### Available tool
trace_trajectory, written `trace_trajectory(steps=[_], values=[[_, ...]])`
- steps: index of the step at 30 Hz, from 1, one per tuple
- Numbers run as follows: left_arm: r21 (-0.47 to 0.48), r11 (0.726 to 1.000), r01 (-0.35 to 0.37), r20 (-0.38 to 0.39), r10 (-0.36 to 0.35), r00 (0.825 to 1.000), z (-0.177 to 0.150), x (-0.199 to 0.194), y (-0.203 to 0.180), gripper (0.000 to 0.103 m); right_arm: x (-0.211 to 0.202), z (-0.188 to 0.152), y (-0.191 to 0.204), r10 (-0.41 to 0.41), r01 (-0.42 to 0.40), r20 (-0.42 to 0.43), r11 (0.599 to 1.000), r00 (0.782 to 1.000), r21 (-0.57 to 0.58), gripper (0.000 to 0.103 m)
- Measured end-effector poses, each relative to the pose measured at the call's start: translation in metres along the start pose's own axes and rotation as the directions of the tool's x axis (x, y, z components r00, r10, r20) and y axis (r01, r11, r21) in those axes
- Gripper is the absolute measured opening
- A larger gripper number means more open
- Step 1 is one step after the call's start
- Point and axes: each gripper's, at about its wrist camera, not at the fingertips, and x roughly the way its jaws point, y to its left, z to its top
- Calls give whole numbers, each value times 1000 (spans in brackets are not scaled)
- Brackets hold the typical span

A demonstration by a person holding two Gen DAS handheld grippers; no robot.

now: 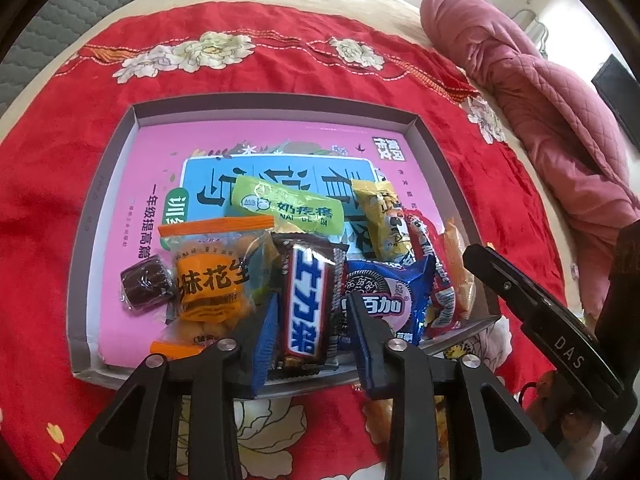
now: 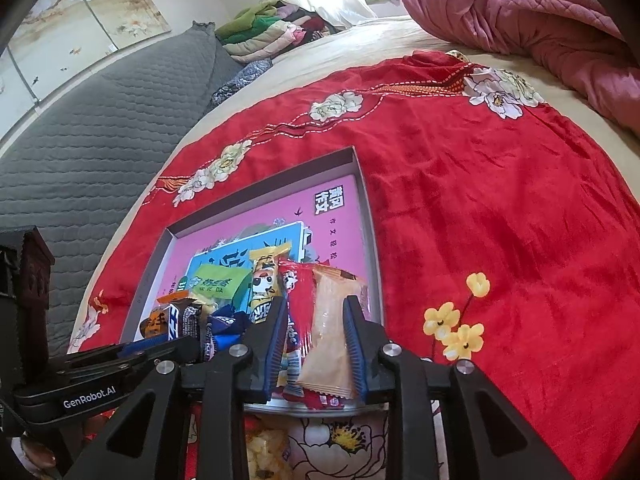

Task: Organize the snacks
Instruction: 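Open the left gripper to drop the chocolate bar while the right releases the puffed bag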

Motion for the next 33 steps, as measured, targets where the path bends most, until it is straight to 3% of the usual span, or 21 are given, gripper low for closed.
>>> trace_trajectory(steps=[13,16,25,28,33], values=[[0,1000,-10,34,10,999,3,-18,0,45,-8,3,4,14,-14,38,1000,999,-14,36],[-2,1000,-13,41,13,999,4,-23,0,45,-12,4,3,20,-19,54,1000,998,-12,46],[-12,1000,-22,67,23,998,5,-39,4,47,-24,9,10,42,-39,105,999,994,-36,55],[-17,999,-28,78,29,997,5,-46,7,55,-28,10,11,48,-42,121,998,992,-46,58],[-34,999,-32,100,36,994,5,-60,15,57,-34,11,13,55,-47,140,997,989,-56,62]])
